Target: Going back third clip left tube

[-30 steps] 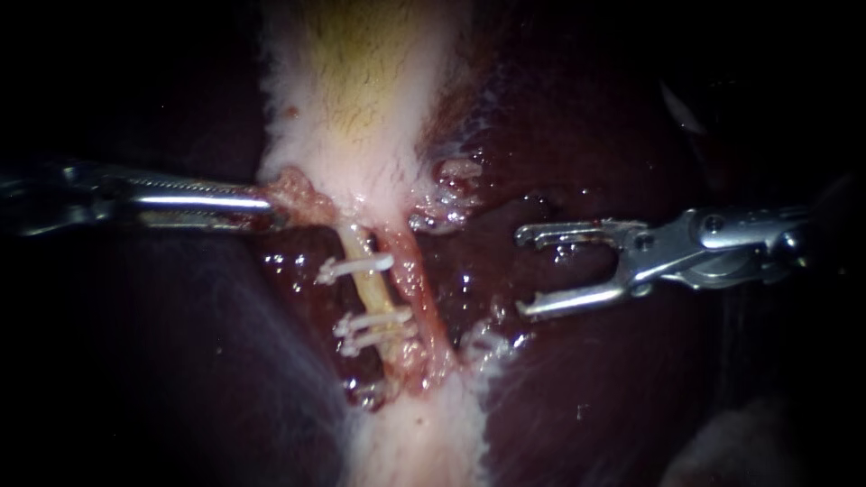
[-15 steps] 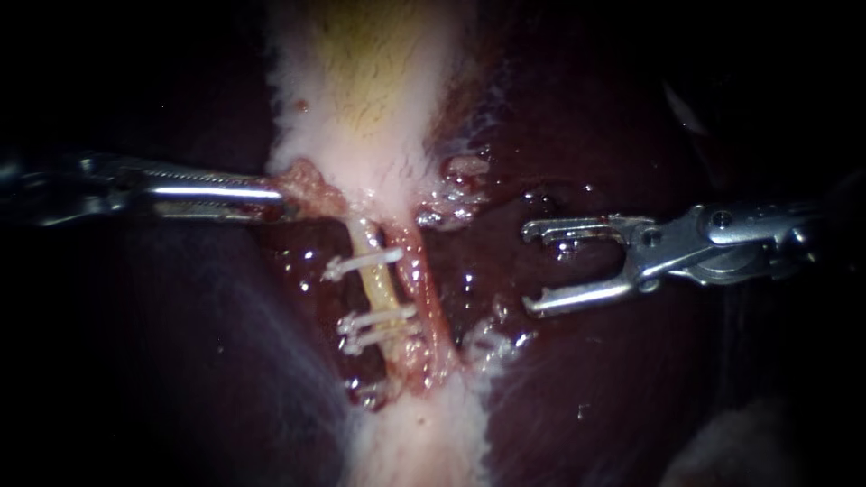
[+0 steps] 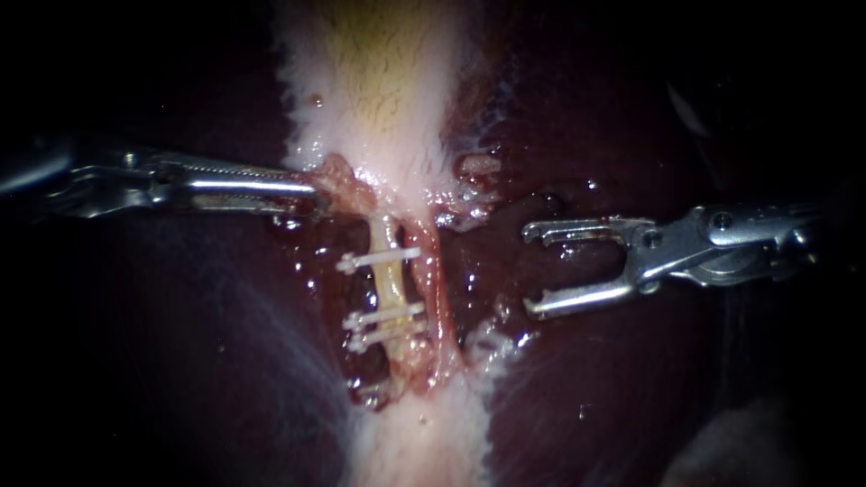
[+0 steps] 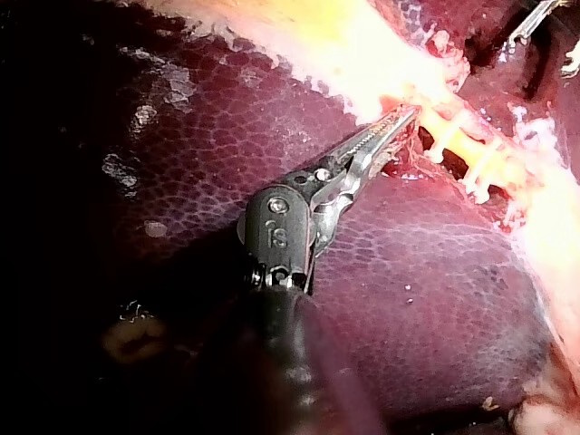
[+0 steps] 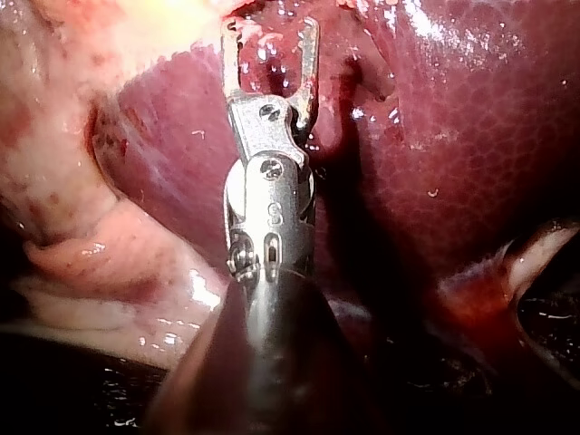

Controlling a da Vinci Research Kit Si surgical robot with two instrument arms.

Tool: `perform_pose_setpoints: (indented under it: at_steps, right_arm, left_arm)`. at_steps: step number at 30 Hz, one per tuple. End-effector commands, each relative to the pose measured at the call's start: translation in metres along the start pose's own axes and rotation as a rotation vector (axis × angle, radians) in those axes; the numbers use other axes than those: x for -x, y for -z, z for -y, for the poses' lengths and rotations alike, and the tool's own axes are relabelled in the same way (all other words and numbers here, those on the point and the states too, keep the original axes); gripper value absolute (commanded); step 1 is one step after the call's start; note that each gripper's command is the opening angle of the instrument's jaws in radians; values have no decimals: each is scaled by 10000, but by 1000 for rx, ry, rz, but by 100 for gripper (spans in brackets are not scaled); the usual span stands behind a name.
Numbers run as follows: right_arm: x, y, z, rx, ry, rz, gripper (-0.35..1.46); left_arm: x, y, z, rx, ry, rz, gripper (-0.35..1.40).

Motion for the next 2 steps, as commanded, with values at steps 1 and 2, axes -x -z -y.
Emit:
perform_pose_setpoints:
  at_steps: [1,2]
  right_arm:
    - [-1,0,0,0,0,0,50]
    - [-1,0,0,0,0,0,50]
  left_arm:
    - [0,1,0,-1,0,0,-35]
    - [0,2,0,0,0,0,-35]
